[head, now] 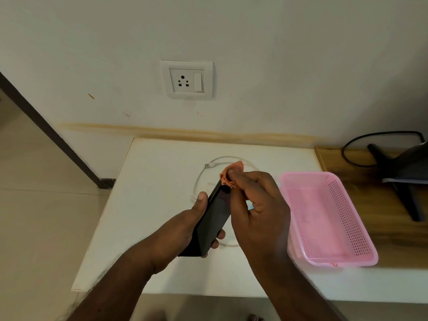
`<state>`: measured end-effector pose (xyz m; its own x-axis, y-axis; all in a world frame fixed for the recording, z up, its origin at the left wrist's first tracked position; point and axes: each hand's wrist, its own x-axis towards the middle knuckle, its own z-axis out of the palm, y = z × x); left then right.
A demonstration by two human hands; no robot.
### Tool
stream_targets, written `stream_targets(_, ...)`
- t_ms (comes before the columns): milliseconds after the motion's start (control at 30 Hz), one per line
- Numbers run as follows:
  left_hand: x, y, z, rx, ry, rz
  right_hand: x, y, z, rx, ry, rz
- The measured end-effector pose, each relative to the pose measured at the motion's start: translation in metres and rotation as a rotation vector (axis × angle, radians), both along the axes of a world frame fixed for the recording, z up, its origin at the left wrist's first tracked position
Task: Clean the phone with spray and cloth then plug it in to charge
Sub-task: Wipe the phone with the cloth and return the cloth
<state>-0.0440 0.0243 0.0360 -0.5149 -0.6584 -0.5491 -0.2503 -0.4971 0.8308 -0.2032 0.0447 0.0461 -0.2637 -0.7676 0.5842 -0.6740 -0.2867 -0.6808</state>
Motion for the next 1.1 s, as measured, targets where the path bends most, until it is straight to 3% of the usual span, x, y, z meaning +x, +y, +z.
stream_targets(133, -0.002, -0.002, -0.001, -0.008, -0.023, 0.072, 0.007, 0.005, 0.009, 0.162, 0.01, 0.127)
stream_targets(300, -0.001, -0.009, -0.005, 0.035, 0.09, 0.294, 0.004, 0.008, 0.019, 0.136, -0.123, 0.166)
stream_targets(500, 0.004, -0.013, -0.008, 0.082, 0.383, 0.394, -0.018, 0.005, 0.042, 0.202, -0.69, 0.17)
stream_targets(667, 0.002, -0.014, -0.016, 0.042, 0.441, 0.359, -0.053, -0.005, 0.041, 0.397, -1.301, 0.161)
stream_targets(800, 0.001, -0.015, -0.021, 0.029, 0.482, 0.356, -0.085, -0.006, 0.036, 0.373, -1.527, 0.27)
stream_targets(933, 0.002, -0.015, -0.024, 0.015, 0.488, 0.366, -0.137, -0.008, 0.032, 0.33, -1.331, 0.147)
stream_targets(1100, 0.002, -0.018, -0.03, -0.024, 0.454, 0.309, -0.197, 0.005, 0.009, 0.476, -0.637, -0.344)
